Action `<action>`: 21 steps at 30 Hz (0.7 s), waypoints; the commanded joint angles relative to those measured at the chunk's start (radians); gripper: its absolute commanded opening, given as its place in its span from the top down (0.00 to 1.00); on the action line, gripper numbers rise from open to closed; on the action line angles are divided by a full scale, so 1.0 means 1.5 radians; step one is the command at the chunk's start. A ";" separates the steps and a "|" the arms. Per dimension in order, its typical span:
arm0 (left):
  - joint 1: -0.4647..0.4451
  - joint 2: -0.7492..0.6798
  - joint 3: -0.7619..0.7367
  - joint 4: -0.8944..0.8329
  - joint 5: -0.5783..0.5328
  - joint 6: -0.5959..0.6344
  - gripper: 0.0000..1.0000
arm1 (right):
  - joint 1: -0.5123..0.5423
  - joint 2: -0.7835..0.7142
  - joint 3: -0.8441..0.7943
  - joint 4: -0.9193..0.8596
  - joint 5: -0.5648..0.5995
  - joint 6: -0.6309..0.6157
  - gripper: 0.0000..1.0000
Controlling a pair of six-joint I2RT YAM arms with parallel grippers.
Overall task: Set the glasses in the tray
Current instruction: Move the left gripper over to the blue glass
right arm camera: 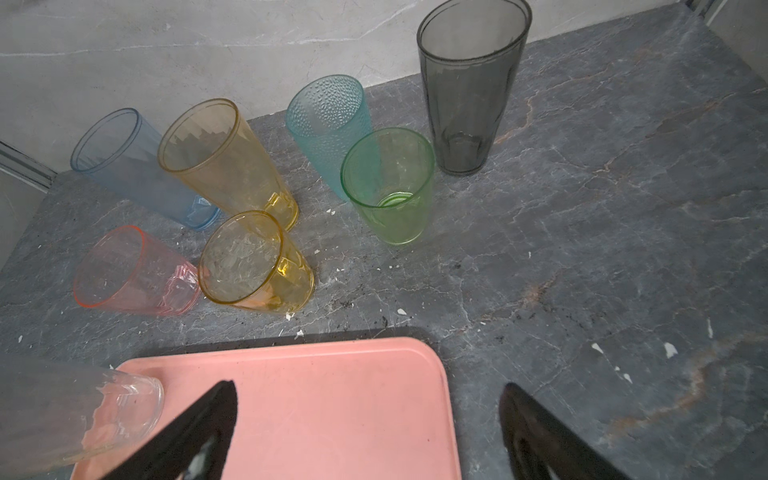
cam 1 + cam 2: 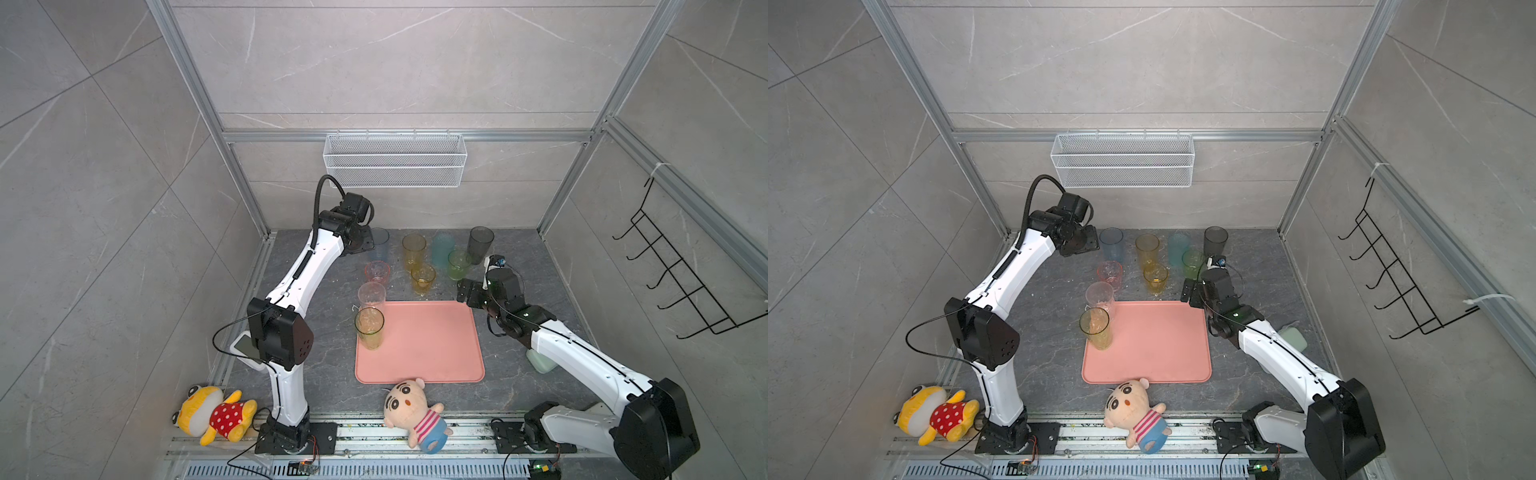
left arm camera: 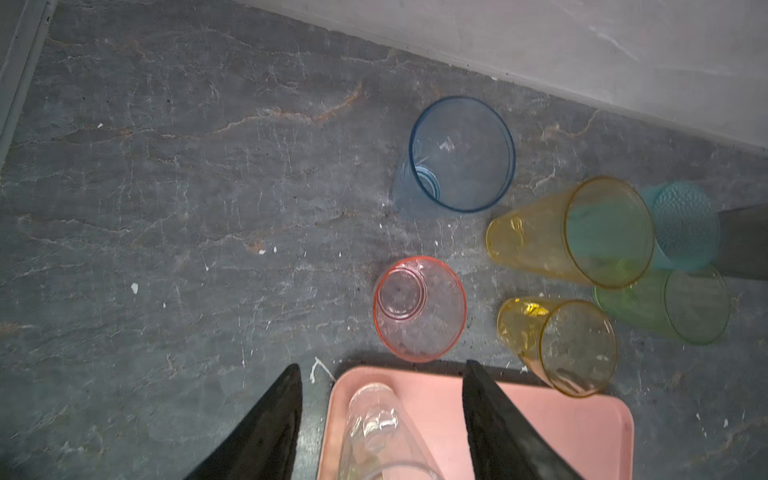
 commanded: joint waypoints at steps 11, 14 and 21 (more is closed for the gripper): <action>0.030 0.112 0.086 0.116 0.029 0.006 0.37 | 0.003 -0.004 -0.012 0.012 0.010 -0.001 0.01; 0.034 0.158 0.141 0.091 0.037 0.001 0.36 | 0.003 0.000 -0.011 0.012 0.009 0.001 0.01; 0.045 0.227 0.208 0.083 0.055 -0.010 0.36 | 0.004 0.004 -0.009 0.012 0.007 0.002 0.01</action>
